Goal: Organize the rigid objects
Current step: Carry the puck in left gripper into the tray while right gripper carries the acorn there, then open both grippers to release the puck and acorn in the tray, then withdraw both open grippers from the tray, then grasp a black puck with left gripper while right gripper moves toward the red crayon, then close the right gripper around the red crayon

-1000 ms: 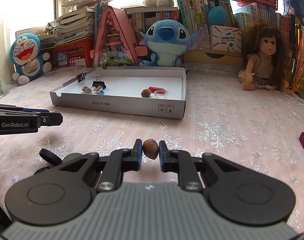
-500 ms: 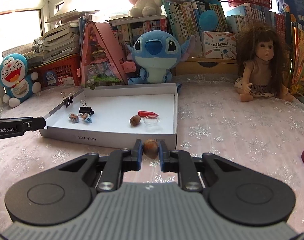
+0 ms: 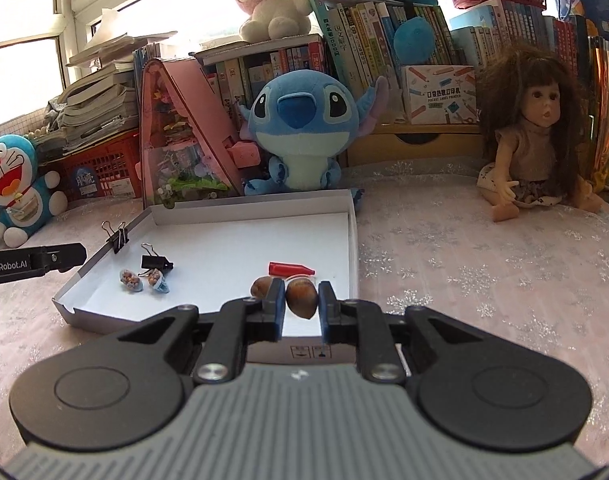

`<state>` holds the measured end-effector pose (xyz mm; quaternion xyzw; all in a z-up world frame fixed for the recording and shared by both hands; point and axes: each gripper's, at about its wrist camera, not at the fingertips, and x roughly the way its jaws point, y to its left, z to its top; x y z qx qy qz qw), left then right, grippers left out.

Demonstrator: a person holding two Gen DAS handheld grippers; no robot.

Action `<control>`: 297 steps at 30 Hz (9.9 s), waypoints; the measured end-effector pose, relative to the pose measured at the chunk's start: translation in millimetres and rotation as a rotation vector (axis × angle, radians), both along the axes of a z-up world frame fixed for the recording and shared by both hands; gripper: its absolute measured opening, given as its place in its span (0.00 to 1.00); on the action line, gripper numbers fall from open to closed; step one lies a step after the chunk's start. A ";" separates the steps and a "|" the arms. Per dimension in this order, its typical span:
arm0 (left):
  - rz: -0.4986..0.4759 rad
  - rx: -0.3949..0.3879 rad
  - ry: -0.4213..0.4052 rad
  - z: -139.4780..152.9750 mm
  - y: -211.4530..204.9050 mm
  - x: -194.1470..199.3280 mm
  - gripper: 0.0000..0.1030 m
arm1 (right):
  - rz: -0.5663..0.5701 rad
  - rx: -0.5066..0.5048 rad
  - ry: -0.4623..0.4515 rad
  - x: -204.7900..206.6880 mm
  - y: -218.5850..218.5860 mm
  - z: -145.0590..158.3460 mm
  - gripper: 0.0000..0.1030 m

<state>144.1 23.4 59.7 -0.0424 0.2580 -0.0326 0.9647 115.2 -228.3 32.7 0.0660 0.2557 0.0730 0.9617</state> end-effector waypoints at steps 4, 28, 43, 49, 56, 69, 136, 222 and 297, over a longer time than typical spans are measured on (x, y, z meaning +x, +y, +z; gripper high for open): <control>-0.003 -0.010 0.022 -7.2 -4.5 13.8 0.29 | 0.006 0.008 0.022 12.5 3.4 -4.7 0.21; 0.002 -0.005 0.136 -46.1 -24.2 64.5 0.29 | 0.039 0.007 0.132 68.5 30.3 -36.2 0.21; 0.023 0.007 0.119 -49.0 -30.4 86.6 0.29 | 0.009 -0.001 0.133 92.6 31.0 -37.8 0.21; 0.028 0.018 0.110 -50.0 -33.5 92.2 0.29 | 0.009 -0.010 0.129 96.6 30.1 -39.6 0.21; 0.041 0.023 0.110 -49.3 -36.9 98.5 0.29 | 0.006 -0.023 0.124 100.2 30.9 -39.9 0.20; 0.008 0.029 0.097 -41.2 -37.7 82.7 0.45 | 0.033 0.022 0.107 85.0 27.1 -33.7 0.44; -0.150 0.105 0.022 -31.6 -35.8 -126.7 0.90 | 0.086 -0.127 -0.021 -96.6 20.9 -29.4 1.00; -0.197 0.072 0.049 -56.1 -18.3 -168.9 0.29 | 0.148 -0.169 -0.008 -138.2 43.9 -49.5 0.51; -0.098 0.049 0.053 -51.1 -11.9 -141.0 0.29 | 0.132 -0.245 -0.028 -146.3 5.3 -55.2 0.56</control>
